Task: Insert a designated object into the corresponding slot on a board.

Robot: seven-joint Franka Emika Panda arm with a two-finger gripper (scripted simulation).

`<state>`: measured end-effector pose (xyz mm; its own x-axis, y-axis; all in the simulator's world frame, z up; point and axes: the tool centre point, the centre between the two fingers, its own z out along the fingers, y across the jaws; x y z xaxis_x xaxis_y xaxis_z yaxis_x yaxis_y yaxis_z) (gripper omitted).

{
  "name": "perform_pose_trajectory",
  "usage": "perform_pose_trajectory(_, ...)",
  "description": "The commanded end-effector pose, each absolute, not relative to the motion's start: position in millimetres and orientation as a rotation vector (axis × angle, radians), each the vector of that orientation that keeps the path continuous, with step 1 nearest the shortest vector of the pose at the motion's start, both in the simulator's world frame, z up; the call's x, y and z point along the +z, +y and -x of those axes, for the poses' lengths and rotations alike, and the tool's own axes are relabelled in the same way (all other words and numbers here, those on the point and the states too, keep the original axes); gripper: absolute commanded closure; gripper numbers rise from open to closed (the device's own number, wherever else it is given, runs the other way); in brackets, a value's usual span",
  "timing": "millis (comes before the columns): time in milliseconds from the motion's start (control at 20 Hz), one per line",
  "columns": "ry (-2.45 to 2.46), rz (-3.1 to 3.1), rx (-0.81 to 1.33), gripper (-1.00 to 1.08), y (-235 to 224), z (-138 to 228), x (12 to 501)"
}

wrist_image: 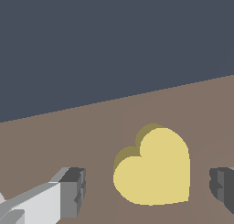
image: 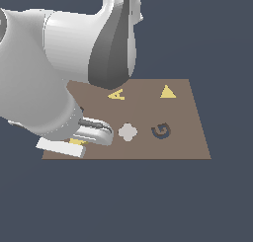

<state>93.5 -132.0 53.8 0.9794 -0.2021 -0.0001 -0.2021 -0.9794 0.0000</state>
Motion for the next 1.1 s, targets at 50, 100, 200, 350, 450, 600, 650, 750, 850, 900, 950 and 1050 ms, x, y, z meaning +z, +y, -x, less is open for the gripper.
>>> perform_pose_trajectory(50,0.328,3.124,0.000,-0.92,-136,-97,51)
perform_pose_trajectory(100,0.329,3.124,0.000,-0.92,-137,-97,50)
perform_pose_trajectory(200,0.330,3.124,0.000,-0.92,-137,-97,50)
perform_pose_trajectory(350,0.329,3.124,0.001,-0.92,-137,-97,48)
perform_pose_trajectory(450,0.329,3.124,0.001,-0.92,-137,-97,44)
perform_pose_trajectory(600,0.330,3.124,0.000,-0.92,-137,-97,33)
perform_pose_trajectory(650,0.330,3.124,0.000,-0.92,-137,-97,31)
perform_pose_trajectory(750,0.330,3.124,0.000,-0.92,-137,-97,30)
perform_pose_trajectory(850,0.330,3.124,0.000,1.08,-137,-97,30)
perform_pose_trajectory(900,0.330,3.124,0.000,1.08,-137,-97,30)
perform_pose_trajectory(950,0.330,3.124,0.000,1.08,-137,-97,30)
perform_pose_trajectory(1050,0.330,3.124,0.000,1.08,-137,-97,30)
